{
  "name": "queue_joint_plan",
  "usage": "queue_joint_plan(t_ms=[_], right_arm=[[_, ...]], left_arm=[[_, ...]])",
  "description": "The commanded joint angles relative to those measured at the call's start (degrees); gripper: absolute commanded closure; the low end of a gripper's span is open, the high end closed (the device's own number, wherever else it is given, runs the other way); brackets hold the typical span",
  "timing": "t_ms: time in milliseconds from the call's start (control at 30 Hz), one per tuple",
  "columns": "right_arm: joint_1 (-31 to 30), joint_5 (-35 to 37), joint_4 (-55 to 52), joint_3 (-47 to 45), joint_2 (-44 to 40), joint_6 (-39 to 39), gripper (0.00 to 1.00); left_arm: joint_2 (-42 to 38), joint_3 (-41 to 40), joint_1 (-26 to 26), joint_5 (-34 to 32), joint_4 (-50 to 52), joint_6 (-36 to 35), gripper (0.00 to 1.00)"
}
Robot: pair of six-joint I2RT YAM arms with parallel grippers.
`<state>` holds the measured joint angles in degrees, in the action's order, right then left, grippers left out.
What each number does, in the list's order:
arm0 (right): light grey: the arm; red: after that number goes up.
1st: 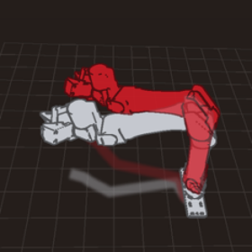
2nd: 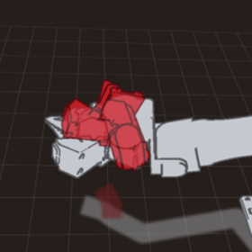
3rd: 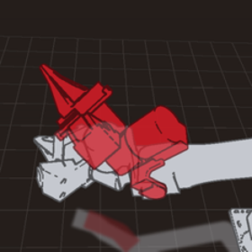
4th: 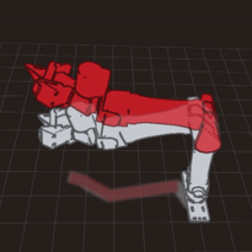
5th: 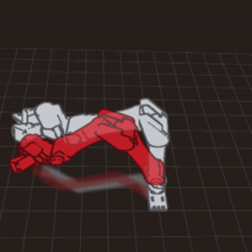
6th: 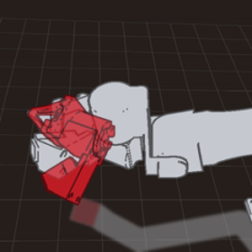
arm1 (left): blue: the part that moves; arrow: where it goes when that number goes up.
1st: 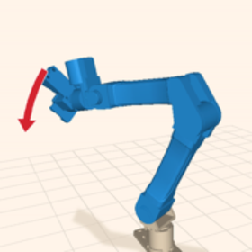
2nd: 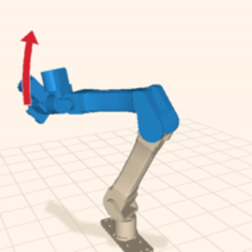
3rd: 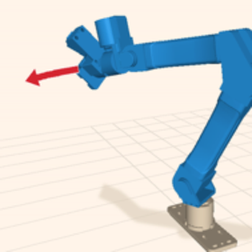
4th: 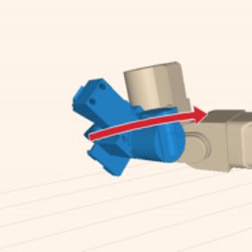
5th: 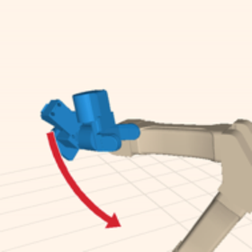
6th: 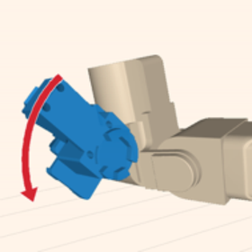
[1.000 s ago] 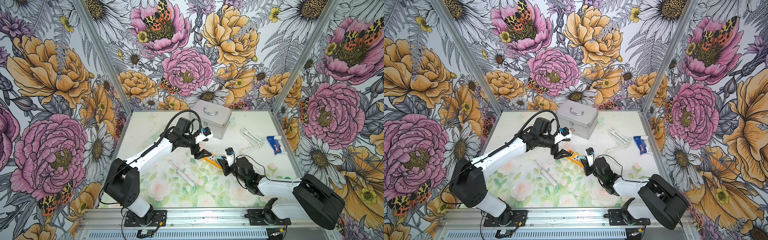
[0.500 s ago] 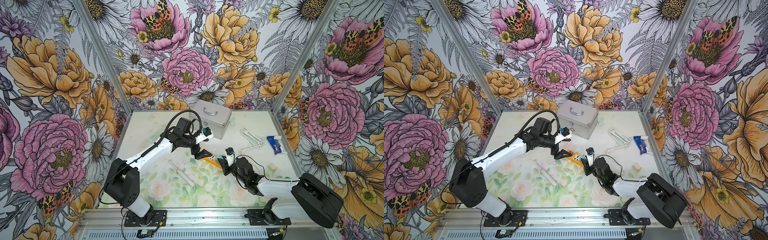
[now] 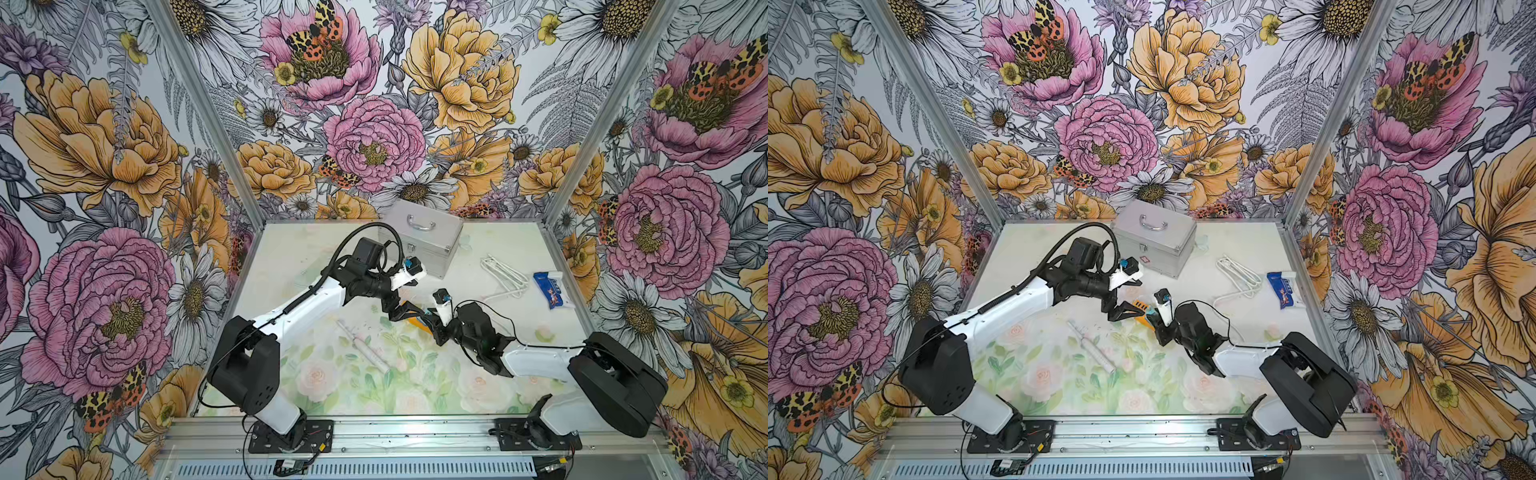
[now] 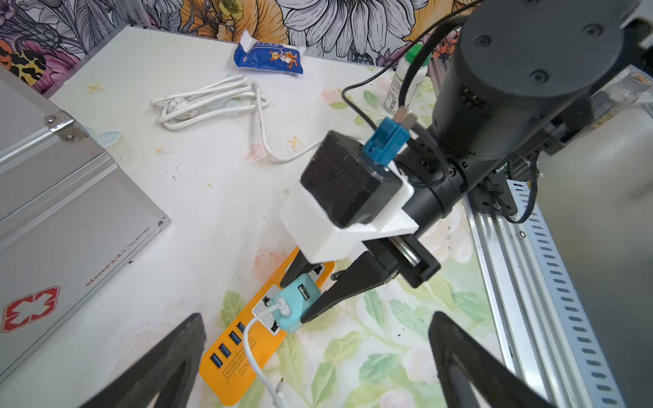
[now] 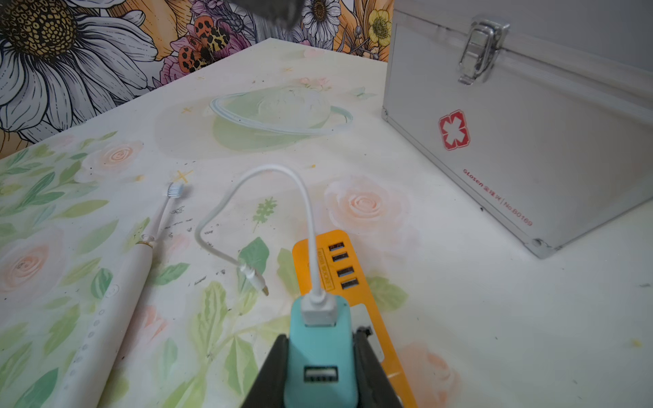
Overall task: Charge the electric toothbrush
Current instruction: Insert the plug into the socket.
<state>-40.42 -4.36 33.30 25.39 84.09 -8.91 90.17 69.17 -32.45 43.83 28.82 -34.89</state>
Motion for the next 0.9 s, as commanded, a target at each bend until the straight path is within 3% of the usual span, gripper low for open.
queue_joint_plan(t_ms=[0, 200, 533, 867], right_arm=[[0.39, -1.88, 2.42, 2.33, 3.45, 1.26, 1.00], [1.56, -2.43, 5.64, 3.16, 7.03, 1.67, 1.00], [2.42, -3.07, 1.23, 3.44, 3.27, 4.90, 1.00], [2.46, -4.52, 2.84, 1.25, 6.35, 3.26, 1.00]], left_arm=[[-2.04, -1.04, 0.48, 1.88, -0.70, -0.90, 0.01], [-2.78, -1.64, 0.45, 1.78, -0.69, -0.81, 0.01], [-2.83, -1.67, 0.40, 2.22, -0.70, -0.80, 0.01], [-2.37, -1.31, 0.41, 2.36, -0.76, -0.97, 0.01]])
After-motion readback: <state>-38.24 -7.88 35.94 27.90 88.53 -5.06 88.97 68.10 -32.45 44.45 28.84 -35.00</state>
